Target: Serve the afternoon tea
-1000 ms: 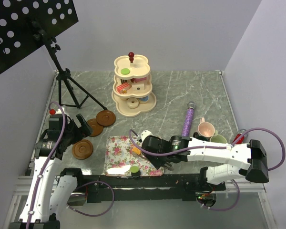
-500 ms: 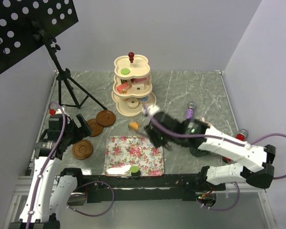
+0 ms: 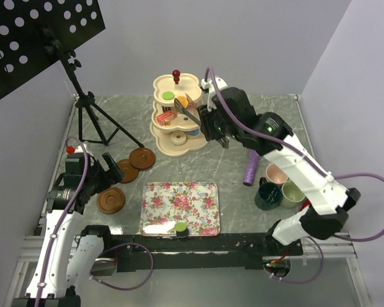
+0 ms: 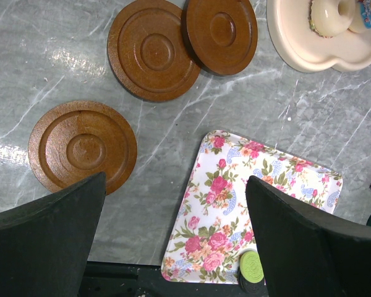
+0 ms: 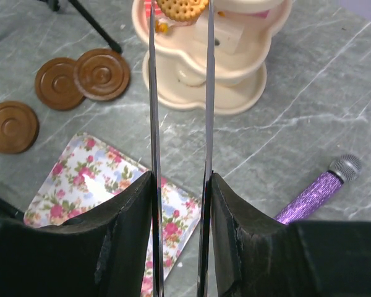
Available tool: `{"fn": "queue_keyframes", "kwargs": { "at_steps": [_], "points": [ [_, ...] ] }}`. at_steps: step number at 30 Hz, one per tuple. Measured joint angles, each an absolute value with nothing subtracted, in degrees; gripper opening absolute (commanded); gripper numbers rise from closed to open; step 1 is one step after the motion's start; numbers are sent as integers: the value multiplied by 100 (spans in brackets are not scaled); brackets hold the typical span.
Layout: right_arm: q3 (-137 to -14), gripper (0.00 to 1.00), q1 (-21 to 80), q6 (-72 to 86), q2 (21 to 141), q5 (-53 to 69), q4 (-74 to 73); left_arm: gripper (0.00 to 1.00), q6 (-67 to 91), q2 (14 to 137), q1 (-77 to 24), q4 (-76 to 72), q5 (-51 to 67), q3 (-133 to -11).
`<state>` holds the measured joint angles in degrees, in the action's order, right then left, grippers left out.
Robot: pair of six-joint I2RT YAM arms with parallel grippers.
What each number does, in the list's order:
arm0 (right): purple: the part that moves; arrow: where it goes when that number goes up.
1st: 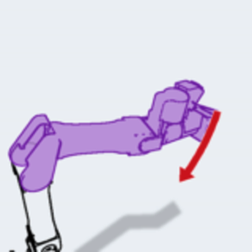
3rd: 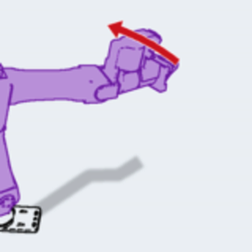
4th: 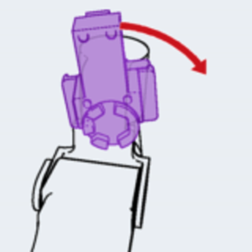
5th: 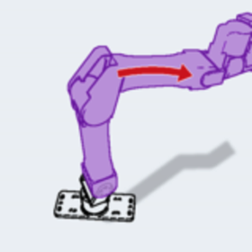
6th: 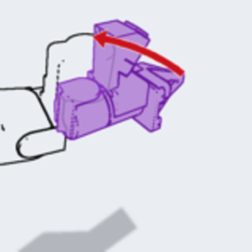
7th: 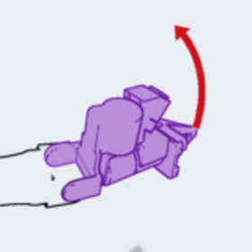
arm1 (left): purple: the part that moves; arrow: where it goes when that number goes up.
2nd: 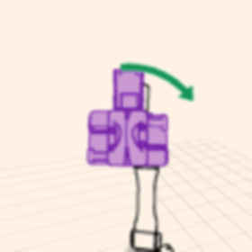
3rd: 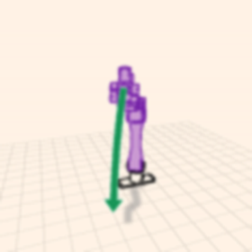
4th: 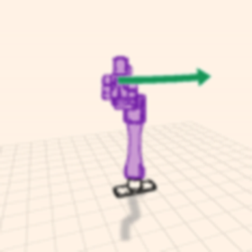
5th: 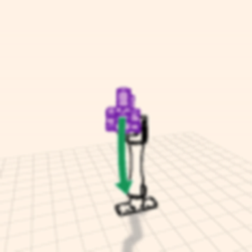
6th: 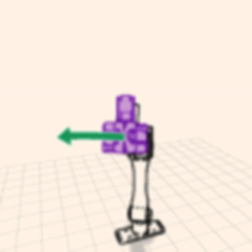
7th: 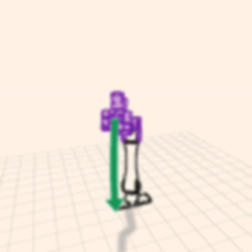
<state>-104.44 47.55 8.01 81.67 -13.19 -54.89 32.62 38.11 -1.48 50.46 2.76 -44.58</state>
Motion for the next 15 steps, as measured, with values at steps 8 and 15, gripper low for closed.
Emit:
{"fn": "queue_keyframes", "kwargs": {
  "at_steps": [8,15],
  "points": [
    [-11312,34,4340,587,8967,-1092,-5454,100,3264,3811,-148,5046,272,-4458],
    [-11992,34,4117,454,9498,-845,-5468,100,3269,3813,-148,5046,270,-4458]
  ]
}}
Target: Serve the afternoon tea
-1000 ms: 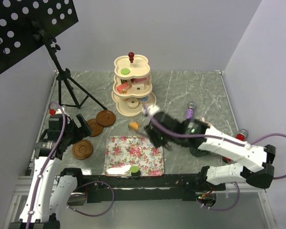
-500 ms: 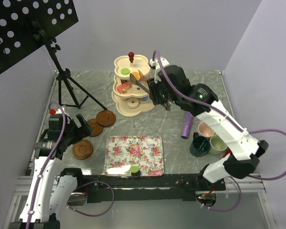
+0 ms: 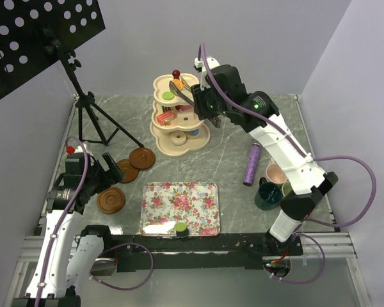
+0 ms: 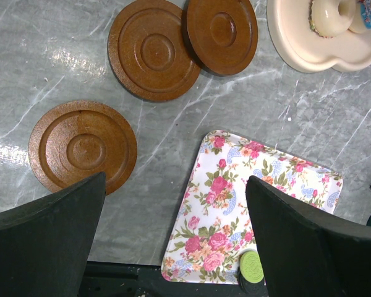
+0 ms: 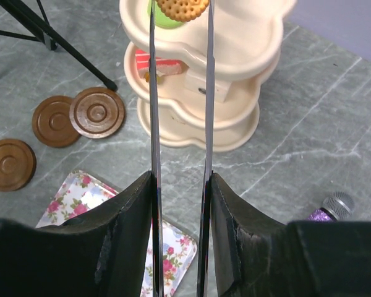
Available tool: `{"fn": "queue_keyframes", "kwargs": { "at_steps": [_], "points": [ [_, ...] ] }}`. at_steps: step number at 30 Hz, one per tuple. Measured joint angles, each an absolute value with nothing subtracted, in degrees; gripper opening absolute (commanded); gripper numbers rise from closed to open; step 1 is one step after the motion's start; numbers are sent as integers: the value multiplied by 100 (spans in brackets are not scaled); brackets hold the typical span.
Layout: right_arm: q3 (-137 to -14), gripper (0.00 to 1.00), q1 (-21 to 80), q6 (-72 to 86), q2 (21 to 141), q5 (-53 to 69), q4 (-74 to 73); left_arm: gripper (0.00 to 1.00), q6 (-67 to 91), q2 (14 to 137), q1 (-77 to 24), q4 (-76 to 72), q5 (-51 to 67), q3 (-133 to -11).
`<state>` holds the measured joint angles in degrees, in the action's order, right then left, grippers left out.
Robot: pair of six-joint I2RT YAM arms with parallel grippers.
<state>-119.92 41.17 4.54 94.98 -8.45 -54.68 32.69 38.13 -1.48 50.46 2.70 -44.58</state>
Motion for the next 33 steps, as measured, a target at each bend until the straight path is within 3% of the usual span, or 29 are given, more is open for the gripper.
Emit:
{"fn": "queue_keyframes", "kwargs": {
  "at_steps": [14,33],
  "points": [
    [-12366,36,3944,445,10049,-646,-5664,100,3280,3876,-145,5048,226,-4458],
    [-12366,52,3820,508,10084,-532,-5817,100,3277,3889,-148,5048,220,-4458]
  ]
}}
